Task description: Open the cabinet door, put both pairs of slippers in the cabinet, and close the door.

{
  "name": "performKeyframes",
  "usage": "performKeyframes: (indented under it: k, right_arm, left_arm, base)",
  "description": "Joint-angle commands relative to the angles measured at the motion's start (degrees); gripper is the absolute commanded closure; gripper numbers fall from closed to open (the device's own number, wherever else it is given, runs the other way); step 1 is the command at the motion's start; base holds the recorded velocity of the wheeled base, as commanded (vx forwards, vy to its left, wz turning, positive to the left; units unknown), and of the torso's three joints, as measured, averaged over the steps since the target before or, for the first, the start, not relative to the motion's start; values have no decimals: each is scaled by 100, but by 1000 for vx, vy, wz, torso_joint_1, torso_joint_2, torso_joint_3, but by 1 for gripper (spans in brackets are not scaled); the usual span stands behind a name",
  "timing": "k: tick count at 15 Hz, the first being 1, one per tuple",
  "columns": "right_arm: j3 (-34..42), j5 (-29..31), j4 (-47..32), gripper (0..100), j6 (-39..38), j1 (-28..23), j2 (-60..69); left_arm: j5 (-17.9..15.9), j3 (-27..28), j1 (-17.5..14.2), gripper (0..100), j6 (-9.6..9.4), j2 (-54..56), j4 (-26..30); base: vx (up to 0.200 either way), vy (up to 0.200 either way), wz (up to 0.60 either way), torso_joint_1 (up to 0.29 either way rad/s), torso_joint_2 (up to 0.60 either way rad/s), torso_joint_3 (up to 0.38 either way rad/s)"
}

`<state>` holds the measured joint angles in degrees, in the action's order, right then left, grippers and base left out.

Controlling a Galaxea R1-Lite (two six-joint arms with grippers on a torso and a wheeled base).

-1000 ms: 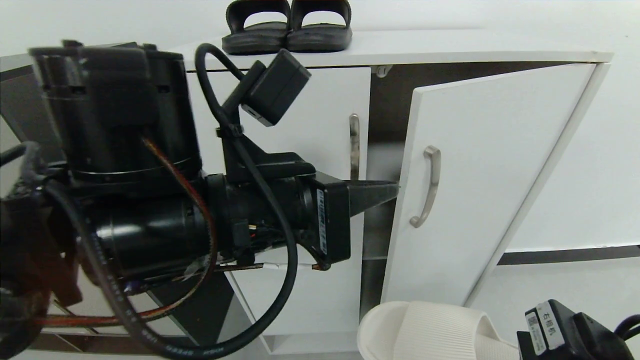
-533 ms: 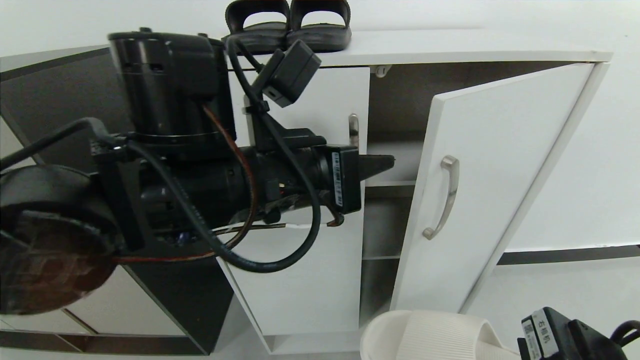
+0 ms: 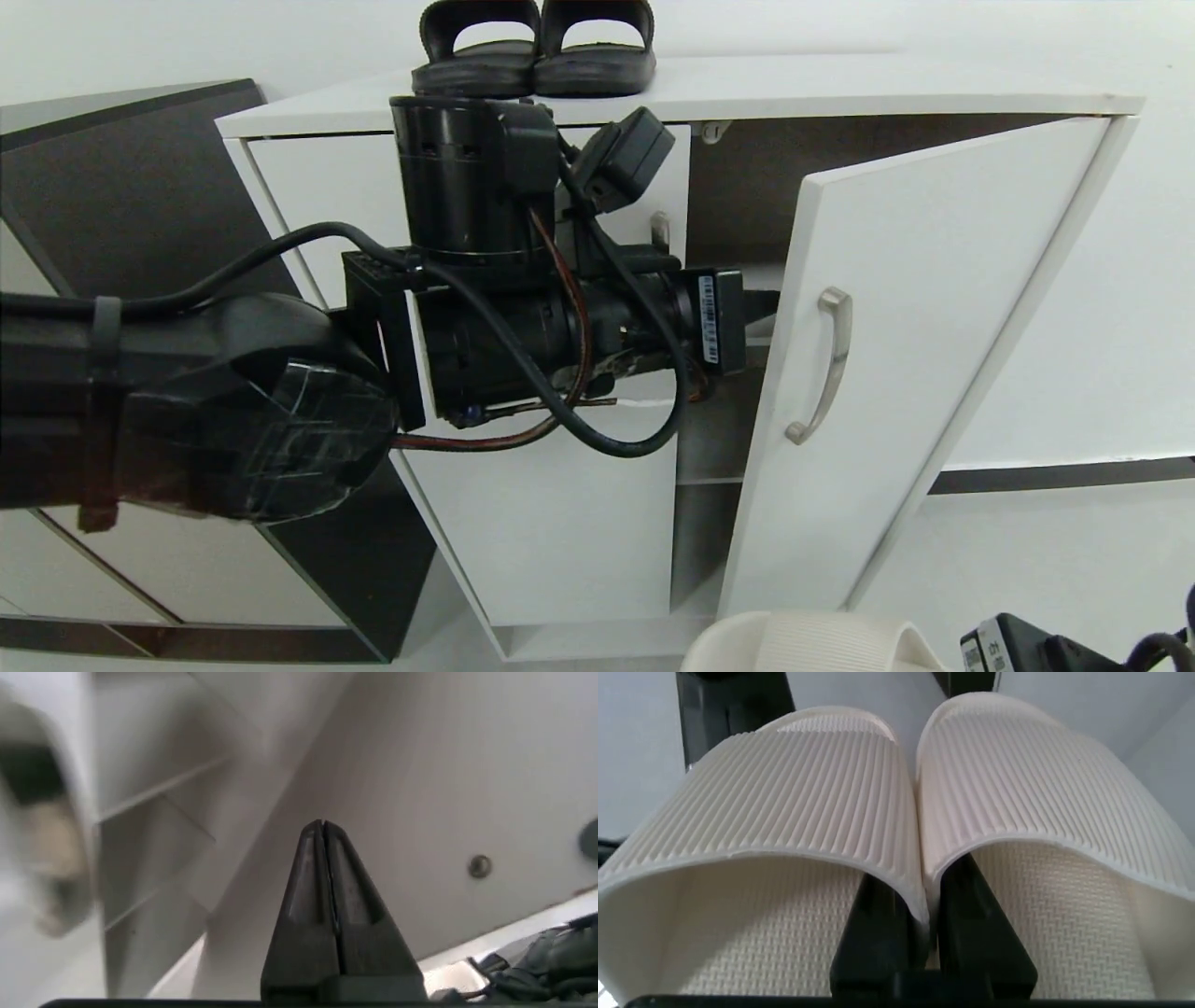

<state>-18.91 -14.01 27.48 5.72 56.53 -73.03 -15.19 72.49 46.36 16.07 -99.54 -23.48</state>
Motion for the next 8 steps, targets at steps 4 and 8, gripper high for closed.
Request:
performKeyframes:
  k: [4,8]
  right_arm:
    - [441,-23,3,100,632,324,272]
    - [265,-6,38,100,562,245,123]
  left_arm:
    - [201,-411,769,100,116,277,1]
    - [209,-384,989,100,160,277,-16]
  base:
    - [-200,0,0,1,1,2]
    - [-200,0,0,-6,0,8]
